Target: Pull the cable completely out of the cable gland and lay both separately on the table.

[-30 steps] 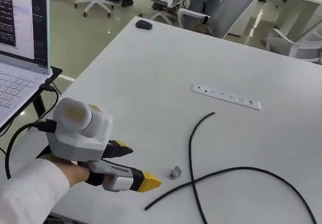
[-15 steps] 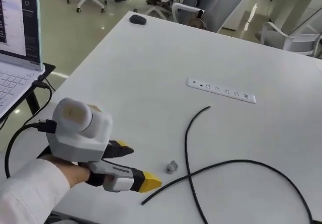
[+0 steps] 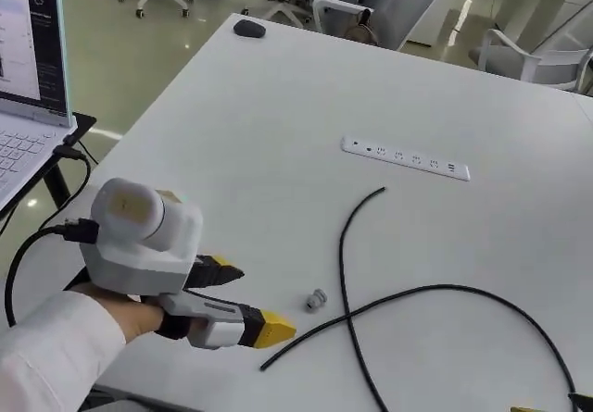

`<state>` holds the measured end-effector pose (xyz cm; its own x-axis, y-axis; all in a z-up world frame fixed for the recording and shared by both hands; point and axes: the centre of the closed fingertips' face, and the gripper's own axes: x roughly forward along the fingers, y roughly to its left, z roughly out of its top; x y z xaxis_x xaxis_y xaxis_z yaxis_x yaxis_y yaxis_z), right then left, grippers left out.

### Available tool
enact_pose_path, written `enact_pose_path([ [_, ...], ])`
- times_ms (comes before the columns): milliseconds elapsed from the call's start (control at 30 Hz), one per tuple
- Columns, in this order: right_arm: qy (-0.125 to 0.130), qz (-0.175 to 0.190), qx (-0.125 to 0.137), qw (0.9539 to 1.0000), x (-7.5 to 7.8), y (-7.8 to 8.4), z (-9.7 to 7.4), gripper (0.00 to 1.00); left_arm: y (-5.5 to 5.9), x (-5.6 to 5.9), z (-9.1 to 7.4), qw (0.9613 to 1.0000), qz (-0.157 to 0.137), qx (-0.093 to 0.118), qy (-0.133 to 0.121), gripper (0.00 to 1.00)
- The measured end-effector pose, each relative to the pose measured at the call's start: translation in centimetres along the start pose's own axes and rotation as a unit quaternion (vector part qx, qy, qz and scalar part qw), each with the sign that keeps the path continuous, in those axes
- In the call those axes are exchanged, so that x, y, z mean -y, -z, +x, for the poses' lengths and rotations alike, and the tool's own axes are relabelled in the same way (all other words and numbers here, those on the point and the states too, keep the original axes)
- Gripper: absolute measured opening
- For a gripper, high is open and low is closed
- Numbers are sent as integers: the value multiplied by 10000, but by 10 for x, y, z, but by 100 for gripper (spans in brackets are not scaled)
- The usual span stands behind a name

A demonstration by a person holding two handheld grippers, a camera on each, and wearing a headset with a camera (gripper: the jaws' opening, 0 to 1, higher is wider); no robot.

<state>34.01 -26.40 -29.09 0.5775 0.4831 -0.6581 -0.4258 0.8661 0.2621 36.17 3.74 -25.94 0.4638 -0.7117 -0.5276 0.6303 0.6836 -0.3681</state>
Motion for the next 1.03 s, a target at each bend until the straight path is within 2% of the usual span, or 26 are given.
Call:
enact_pose_path([
  [667, 0, 50, 62, 10000, 3, -1, 1, 66, 4, 1, 2, 10000, -64, -59, 25, 65],
  [1033, -21, 94, 96, 9999, 2, 2, 2, 66, 6, 6, 7, 9998, -10, -160, 88, 65],
])
